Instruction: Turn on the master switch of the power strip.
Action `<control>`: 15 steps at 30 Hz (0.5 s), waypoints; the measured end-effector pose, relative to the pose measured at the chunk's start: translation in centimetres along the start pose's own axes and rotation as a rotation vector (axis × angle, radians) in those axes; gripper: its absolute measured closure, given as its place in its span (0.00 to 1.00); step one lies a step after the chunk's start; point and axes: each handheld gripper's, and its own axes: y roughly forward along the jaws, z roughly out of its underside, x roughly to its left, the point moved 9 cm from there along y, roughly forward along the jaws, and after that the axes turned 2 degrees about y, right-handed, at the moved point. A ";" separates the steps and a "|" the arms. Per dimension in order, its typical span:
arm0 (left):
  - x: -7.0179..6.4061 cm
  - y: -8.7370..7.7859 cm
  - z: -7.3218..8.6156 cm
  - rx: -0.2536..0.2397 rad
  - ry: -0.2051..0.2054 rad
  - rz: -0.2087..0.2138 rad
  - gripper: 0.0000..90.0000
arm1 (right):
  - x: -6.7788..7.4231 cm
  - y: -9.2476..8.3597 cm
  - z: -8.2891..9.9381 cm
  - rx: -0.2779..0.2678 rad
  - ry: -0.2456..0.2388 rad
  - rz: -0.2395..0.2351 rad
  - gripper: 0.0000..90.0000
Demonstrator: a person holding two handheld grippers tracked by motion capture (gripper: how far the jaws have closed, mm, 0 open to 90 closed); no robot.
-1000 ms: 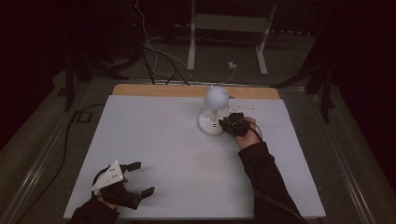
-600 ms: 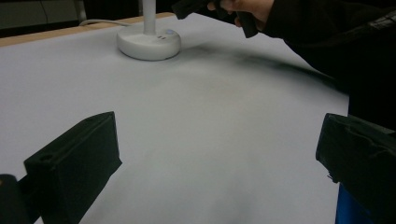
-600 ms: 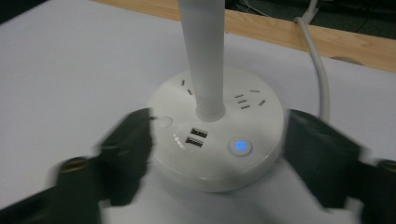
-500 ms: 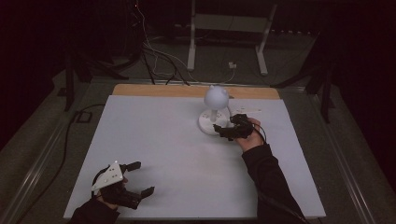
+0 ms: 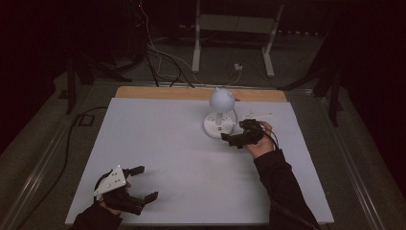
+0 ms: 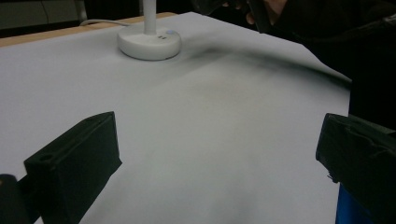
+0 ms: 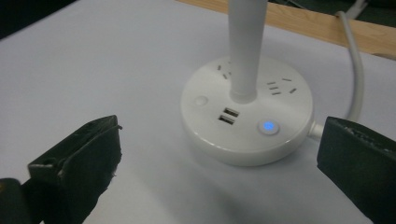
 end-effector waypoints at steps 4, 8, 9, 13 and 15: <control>0.0 0.0 0.0 0.001 0.000 0.000 0.00 | 0.5 -1.0 0.0 0.004 -0.007 -0.020 0.00; 0.0 0.0 0.0 0.002 0.001 0.001 0.00 | 1.2 -2.1 0.2 0.011 0.001 -0.059 0.00; 0.0 0.0 0.0 0.003 0.001 0.001 0.00 | 1.3 -2.4 0.3 0.011 0.003 -0.062 0.00; -0.1 0.1 0.1 0.004 0.001 0.002 0.00 | 1.6 -3.6 0.5 -0.002 -0.001 -0.072 0.00; -0.1 0.1 0.1 0.006 0.000 0.003 0.00 | 1.8 -4.1 0.7 -0.004 -0.003 -0.077 0.00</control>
